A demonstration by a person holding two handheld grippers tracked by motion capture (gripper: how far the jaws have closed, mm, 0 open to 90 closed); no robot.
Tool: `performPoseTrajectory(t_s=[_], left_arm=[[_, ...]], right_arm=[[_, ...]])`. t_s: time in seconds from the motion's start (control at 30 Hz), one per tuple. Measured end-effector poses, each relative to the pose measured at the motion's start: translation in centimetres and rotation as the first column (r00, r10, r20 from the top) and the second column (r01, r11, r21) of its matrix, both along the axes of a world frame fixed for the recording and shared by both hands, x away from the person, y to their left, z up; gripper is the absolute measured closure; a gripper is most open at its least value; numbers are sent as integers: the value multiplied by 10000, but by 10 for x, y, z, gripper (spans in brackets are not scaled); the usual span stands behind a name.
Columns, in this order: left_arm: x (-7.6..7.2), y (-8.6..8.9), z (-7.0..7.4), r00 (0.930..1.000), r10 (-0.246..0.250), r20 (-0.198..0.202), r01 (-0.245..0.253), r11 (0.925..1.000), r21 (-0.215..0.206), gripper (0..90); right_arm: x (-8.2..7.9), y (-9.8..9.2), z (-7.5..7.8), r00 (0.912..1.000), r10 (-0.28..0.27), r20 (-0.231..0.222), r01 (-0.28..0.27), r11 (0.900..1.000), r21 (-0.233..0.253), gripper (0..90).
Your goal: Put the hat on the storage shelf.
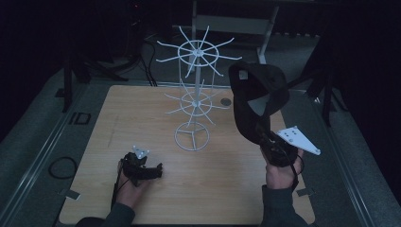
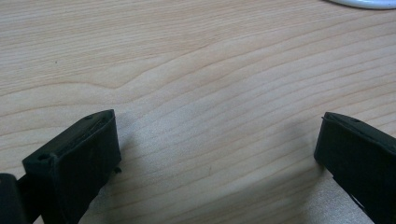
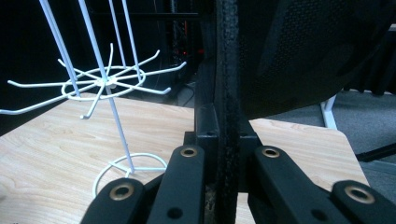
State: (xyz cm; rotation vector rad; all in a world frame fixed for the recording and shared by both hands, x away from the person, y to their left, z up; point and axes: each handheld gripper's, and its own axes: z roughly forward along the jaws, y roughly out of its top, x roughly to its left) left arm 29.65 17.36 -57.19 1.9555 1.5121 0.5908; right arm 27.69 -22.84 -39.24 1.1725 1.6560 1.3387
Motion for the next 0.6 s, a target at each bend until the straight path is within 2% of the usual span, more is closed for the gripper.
performPoseTrajectory(t_s=[0.6], left_arm=[[0,0,0,10000,5,-2,-5,10000,-6,1]], right_arm=[[0,0,12,9994,-43,334,41,10000,65,864]])
